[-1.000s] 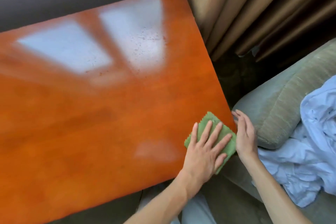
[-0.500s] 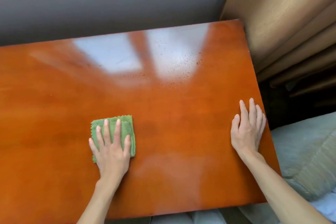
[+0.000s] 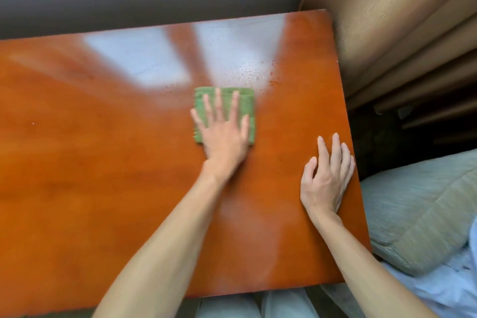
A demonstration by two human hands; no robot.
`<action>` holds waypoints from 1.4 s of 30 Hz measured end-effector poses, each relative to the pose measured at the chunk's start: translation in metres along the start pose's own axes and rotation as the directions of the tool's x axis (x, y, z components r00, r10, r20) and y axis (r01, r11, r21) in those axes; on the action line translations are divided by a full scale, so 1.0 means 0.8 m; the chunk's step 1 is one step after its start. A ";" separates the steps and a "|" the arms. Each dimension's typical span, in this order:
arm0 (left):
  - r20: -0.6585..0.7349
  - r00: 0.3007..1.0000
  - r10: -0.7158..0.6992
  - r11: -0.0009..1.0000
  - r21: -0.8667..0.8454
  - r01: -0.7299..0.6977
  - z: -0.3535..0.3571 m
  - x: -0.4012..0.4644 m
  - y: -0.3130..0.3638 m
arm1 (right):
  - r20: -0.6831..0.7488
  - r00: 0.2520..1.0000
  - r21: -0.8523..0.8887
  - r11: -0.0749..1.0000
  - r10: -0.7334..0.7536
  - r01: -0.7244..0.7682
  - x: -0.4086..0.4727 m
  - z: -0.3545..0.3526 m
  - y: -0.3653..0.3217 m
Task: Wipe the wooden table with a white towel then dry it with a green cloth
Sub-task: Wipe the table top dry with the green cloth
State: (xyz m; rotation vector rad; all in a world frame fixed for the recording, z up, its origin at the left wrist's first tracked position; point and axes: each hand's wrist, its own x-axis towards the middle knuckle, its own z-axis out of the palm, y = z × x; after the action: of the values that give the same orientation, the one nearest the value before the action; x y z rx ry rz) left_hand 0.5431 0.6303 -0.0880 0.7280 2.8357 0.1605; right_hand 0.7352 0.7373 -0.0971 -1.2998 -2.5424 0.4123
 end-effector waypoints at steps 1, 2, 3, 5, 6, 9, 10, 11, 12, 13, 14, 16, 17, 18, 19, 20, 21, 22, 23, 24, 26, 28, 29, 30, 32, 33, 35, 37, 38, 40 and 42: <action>0.008 0.994 0.109 0.994 0.010 -0.109 0.008 -0.009 0.039 | -0.012 1.000 0.018 1.000 0.000 0.001 0.000 0.001 0.001; 0.028 0.975 0.218 0.976 0.012 -0.219 0.016 -0.022 0.075 | -0.025 1.000 0.042 0.999 0.000 0.001 0.000 0.002 0.002; 0.052 0.947 0.318 0.948 0.012 -0.319 0.024 -0.038 0.104 | -0.040 0.999 0.077 0.997 0.002 0.001 -0.001 0.004 0.003; 0.090 0.891 0.445 0.894 0.016 -0.448 0.033 -0.067 0.136 | -0.089 0.996 0.186 0.983 0.023 -0.006 -0.002 0.007 0.011; 0.097 0.874 0.476 0.877 0.023 -0.480 0.034 -0.077 0.138 | -0.104 0.994 0.257 0.966 0.041 -0.012 -0.002 0.006 0.016; 0.071 0.858 0.508 0.858 0.042 -0.512 0.033 -0.099 0.103 | -0.040 0.998 0.431 0.902 0.044 -0.022 -0.005 -0.007 0.027; 0.058 0.866 0.496 0.865 0.049 -0.499 0.033 -0.105 0.083 | -0.027 0.999 0.466 0.884 0.044 -0.027 -0.005 -0.012 0.028; 0.040 0.883 0.467 0.882 0.059 -0.468 0.031 -0.110 0.063 | -0.027 0.998 0.492 0.870 0.058 -0.037 -0.004 -0.016 0.028; 0.023 0.907 0.421 0.904 0.069 -0.421 0.029 -0.111 0.043 | -0.034 0.996 0.514 0.856 0.084 -0.054 -0.003 -0.018 0.028; 0.004 0.931 0.366 0.927 0.080 -0.365 0.025 -0.105 0.024 | -0.045 0.993 0.531 0.844 0.112 -0.071 -0.003 -0.018 0.027; -0.016 0.951 0.308 0.948 0.084 -0.306 0.022 -0.093 0.011 | -0.061 0.989 0.542 0.836 0.135 -0.081 -0.002 -0.017 0.025; -0.041 0.979 0.202 0.977 0.072 -0.198 0.016 -0.054 0.003 | -0.087 0.981 0.555 0.826 0.175 -0.098 -0.002 -0.014 0.023; -0.047 0.986 0.161 0.986 0.060 -0.158 0.013 -0.033 0.009 | -0.095 0.975 0.575 0.810 0.200 -0.110 -0.003 -0.012 0.023; -0.048 0.990 0.134 0.990 0.044 -0.132 0.011 -0.014 0.021 | -0.102 0.968 0.606 0.786 0.228 -0.121 -0.003 -0.012 0.023; -0.046 0.992 0.121 0.992 0.030 -0.120 0.011 0.001 0.038 | -0.107 0.962 0.636 0.761 0.250 -0.128 -0.003 -0.012 0.023; -0.039 0.992 0.122 0.992 0.021 -0.121 0.014 0.010 0.058 | -0.110 0.959 0.656 0.744 0.262 -0.128 -0.003 -0.011 0.023; -0.025 0.989 0.145 0.989 0.019 -0.144 0.018 0.015 0.080 | -0.115 0.958 0.666 0.736 0.263 -0.122 -0.003 -0.010 0.023; -0.014 0.980 0.197 0.980 0.020 -0.197 0.021 0.014 0.103 | -0.124 0.958 0.667 0.736 0.257 -0.111 -0.003 -0.010 0.022; -0.003 0.962 0.274 0.961 0.024 -0.274 0.025 0.008 0.125 | -0.138 0.960 0.662 0.744 0.244 -0.094 -0.003 -0.009 0.023; 0.016 0.929 0.368 0.929 0.032 -0.369 0.028 -0.002 0.145 | -0.152 0.961 0.650 0.755 0.231 -0.079 -0.003 -0.007 0.024; 0.080 0.836 0.544 0.834 0.060 -0.548 0.033 -0.028 0.170 | -0.159 0.963 0.618 0.783 0.217 -0.074 -0.004 -0.004 0.027; 0.137 0.751 0.646 0.750 0.070 -0.658 0.033 -0.055 0.169 | -0.154 0.970 0.553 0.830 0.190 -0.075 -0.003 -0.002 0.028; 0.152 0.728 0.668 0.728 0.066 -0.682 0.033 -0.069 0.160 | -0.154 0.976 0.502 0.863 0.154 -0.057 -0.003 -0.003 0.028; 0.154 0.724 0.672 0.725 0.063 -0.686 0.034 -0.082 0.146 | -0.143 0.985 0.447 0.894 0.097 -0.023 -0.002 -0.005 0.025; 0.121 0.766 0.631 0.767 0.046 -0.639 0.037 -0.102 0.109 | -0.056 0.998 0.352 0.935 -0.016 0.035 0.000 -0.008 0.014; 0.095 0.807 0.583 0.808 0.041 -0.588 0.036 -0.110 0.087 | 0.000 0.998 0.315 0.947 -0.058 0.055 0.000 -0.008 0.006; 0.067 0.899 0.433 0.899 0.045 -0.436 0.030 -0.125 0.035 | 0.090 0.986 0.268 0.957 -0.144 0.115 0.000 -0.007 -0.018; 0.071 0.958 0.277 0.959 0.041 -0.280 0.016 -0.135 -0.027 | 0.164 0.958 0.234 0.953 -0.234 0.193 0.002 0.000 -0.052; 0.069 0.977 0.203 0.978 0.038 -0.206 0.010 -0.138 -0.061 | 0.196 0.943 0.211 0.951 -0.268 0.226 0.002 0.006 -0.071; 0.071 0.997 0.024 0.999 0.026 -0.026 -0.004 -0.137 -0.133 | 0.251 0.914 0.173 0.944 -0.318 0.281 -0.002 0.021 -0.117; 0.068 0.984 -0.168 0.986 0.006 0.168 -0.019 -0.126 -0.202 | 0.293 0.890 0.150 0.936 -0.349 0.318 -0.011 0.040 -0.164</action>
State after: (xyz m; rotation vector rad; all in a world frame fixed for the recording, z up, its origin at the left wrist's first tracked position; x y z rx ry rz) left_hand 0.5510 0.4395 -0.0808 0.4816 2.8146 0.1064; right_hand 0.6315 0.6527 -0.0800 -0.7853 -2.8917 0.7084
